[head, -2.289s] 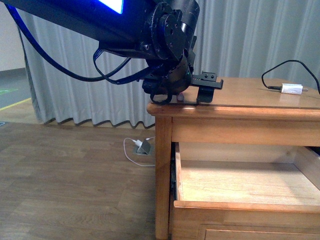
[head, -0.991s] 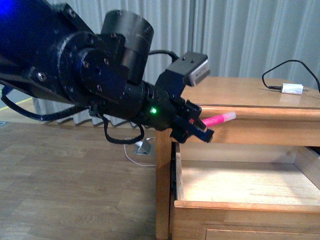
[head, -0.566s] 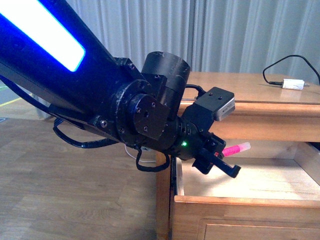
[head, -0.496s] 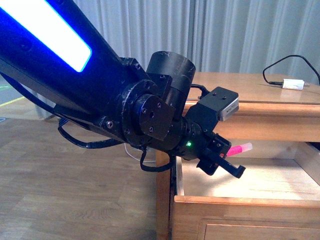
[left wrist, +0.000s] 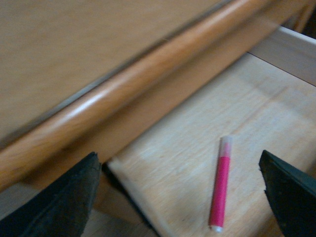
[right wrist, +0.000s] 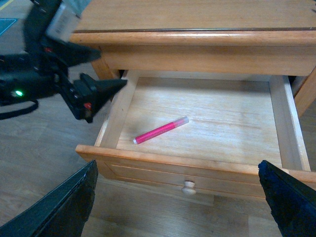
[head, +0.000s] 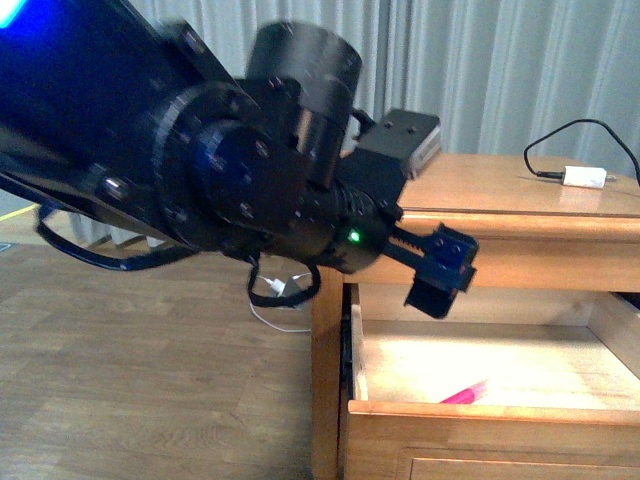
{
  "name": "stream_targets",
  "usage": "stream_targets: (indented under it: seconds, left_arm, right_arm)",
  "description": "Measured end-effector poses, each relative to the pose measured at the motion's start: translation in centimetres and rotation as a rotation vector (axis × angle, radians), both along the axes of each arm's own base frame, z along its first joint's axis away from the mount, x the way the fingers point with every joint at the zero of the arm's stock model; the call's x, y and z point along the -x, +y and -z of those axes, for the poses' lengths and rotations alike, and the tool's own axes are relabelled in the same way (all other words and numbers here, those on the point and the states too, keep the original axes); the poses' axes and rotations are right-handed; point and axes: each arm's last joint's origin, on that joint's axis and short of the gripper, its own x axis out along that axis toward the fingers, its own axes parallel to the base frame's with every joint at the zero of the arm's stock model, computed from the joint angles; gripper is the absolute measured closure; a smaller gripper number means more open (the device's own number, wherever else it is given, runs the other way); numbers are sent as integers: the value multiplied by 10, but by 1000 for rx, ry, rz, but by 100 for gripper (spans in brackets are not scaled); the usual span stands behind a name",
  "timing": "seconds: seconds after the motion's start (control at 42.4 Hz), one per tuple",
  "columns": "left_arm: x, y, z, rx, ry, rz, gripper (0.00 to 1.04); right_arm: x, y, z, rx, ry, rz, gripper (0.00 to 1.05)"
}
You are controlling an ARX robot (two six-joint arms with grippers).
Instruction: Place pink marker in drawer with both arms
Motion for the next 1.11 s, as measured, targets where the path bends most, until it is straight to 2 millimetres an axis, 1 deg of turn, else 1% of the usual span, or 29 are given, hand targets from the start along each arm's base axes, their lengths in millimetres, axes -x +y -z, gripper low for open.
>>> stream_targets:
  seconds: [0.024,0.047,0.094,0.142,0.189,0.283,0.307,0.425,0.566,0.637,0.708,0.755,0.873,0.92,1.062,1.086,1.109]
  left_arm:
    - [2,5,-6,3,-9,-27,5]
    - [7,12,-14,14,-22,-62,5]
    - [15,27,-27,47,-42,-104,7]
    - [23,40,-36,75,-42,-133,6]
    - [36,58,-46,111,-55,-167,6]
    - [59,87,-60,151,-80,-233,6]
    - [63,91,-62,158,-84,-240,6]
    - [96,125,-81,208,-129,-331,6]
    - [136,157,-96,248,-175,-431,6]
    - [156,170,-97,269,-176,-471,6]
    - [186,184,-94,307,-162,-518,6]
    - [207,192,-86,336,-141,-567,6]
    - [240,204,-63,413,-81,-637,6]
    - [245,205,-57,432,-67,-654,6]
    - [246,206,-57,447,-71,-664,7]
    - [246,206,-56,441,-97,-671,9]
    - [246,207,-54,420,-153,-674,15]
  right_arm:
    - [0,0,0,0,0,0,8]
    - [0,0,0,0,0,0,8]
    - [0,0,0,0,0,0,8]
    - [0,0,0,0,0,0,8]
    - [0,0,0,0,0,0,8]
    - [0,0,0,0,0,0,8]
    - [0,0,0,0,0,0,8]
    - [0,0,0,0,0,0,8]
    - [0,0,0,0,0,0,8]
    - [0,0,0,0,0,0,8]
    - [0,0,0,0,0,0,8]
    - [0,0,0,0,0,0,8]
    - [0,0,0,0,0,0,8]
    - [0,0,0,0,0,0,8]
    - [0,0,0,0,0,0,8]
    - [0,0,0,0,0,0,8]
    - [0,0,0,0,0,0,8]
